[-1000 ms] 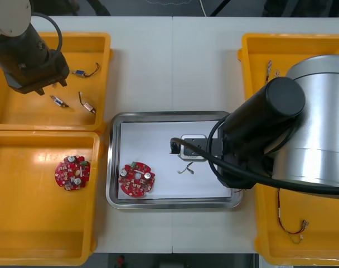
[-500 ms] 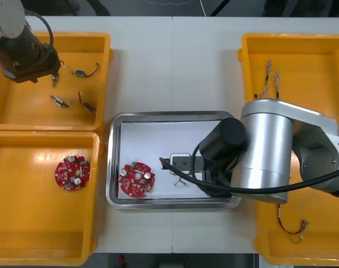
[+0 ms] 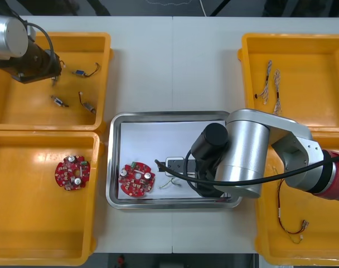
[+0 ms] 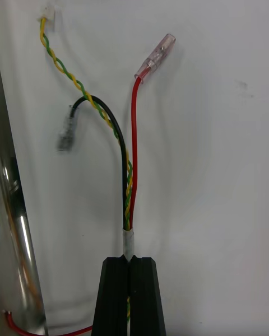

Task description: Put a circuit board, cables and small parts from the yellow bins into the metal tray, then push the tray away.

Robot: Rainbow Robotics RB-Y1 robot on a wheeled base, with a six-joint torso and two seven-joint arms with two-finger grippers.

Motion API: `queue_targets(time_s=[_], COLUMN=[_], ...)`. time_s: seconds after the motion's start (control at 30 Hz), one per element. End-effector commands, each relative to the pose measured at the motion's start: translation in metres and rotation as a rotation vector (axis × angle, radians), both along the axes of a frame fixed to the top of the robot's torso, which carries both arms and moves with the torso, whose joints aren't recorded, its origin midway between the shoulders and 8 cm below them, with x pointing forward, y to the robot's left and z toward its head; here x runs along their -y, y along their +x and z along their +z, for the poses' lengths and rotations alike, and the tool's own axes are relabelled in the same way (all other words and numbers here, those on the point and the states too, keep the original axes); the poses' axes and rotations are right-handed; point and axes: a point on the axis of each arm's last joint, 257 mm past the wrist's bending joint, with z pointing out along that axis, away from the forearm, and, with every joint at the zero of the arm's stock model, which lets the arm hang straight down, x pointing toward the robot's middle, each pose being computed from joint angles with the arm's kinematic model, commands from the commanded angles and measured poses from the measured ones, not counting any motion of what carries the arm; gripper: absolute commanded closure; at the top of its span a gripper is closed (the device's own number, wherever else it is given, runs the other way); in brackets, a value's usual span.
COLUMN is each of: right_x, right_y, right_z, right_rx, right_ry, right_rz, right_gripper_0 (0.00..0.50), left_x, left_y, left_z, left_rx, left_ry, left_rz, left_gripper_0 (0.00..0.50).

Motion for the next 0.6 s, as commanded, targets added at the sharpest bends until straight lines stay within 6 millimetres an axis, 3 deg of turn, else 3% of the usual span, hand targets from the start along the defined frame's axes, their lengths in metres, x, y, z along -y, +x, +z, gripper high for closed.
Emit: queue_targets(time_s=[0.03,0.1,0.13,0.17,0.23,0.27,0.6], right_x=[-0.014,-0.015,-0.014,-0.013,-0.014,-0.013,-0.021], right_y=[0.004,0.004,0.005,0.006,0.008,0.009,0.015], right_z=[0.007,0.007,0.006,0.007,0.007,0.008,0.026], right_rx=[0.035,0.035,0.035,0.04,0.047,0.051,0.096], right_ry=[-0.012,-0.012,-0.016,-0.018,-0.017,-0.017,0.01], right_rz=[0.069,0.069,0.068,0.069,0.069,0.063,0.072], right_gripper_0=[0.5,0.5,0.442,0.266,0.018,0.0,0.0], left_x=[0.006,0.008,0.009,0.01,0.011,0.013,0.021], left_y=[0.021,0.025,0.026,0.028,0.031,0.033,0.038], left_z=[0.025,0.021,0.017,0.014,0.009,0.006,-0.007], left_rx=[0.058,0.068,0.07,0.072,0.079,0.089,0.096], left_ry=[0.141,0.144,0.152,0.16,0.164,0.163,0.172], left_rz=[-0.167,-0.171,-0.176,-0.179,-0.182,-0.186,-0.203], left_gripper_0=[0.0,0.0,0.0,0.0,0.0,0.0,0.0])
